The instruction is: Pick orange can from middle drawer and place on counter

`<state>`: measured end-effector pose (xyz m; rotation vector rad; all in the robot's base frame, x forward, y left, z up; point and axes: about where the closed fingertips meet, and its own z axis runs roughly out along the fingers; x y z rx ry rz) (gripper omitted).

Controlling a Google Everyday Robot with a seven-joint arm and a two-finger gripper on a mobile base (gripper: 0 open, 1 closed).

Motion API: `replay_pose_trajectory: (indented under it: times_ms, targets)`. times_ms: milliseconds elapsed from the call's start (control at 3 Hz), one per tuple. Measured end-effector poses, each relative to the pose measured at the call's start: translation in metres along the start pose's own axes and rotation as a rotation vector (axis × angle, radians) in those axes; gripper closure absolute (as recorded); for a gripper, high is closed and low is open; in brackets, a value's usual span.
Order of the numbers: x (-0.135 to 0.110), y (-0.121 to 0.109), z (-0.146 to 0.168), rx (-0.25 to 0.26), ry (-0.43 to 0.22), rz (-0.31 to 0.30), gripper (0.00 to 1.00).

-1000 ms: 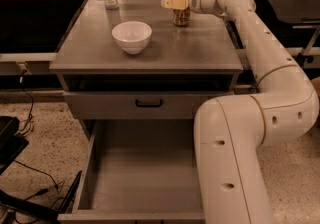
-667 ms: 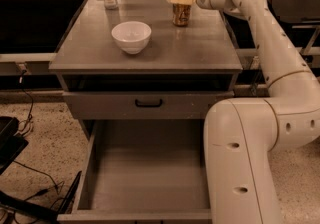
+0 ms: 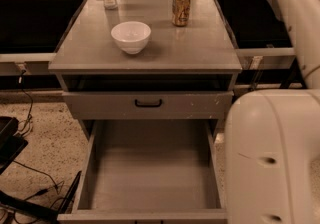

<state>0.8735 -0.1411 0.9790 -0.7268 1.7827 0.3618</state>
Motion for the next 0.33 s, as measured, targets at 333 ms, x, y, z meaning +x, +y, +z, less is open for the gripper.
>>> replay_pose_trajectory:
  times_ms: [333]
  targets:
    - [-0.0303, -0.0137, -0.0629, 0.135, 0.024, -0.113, 0.00]
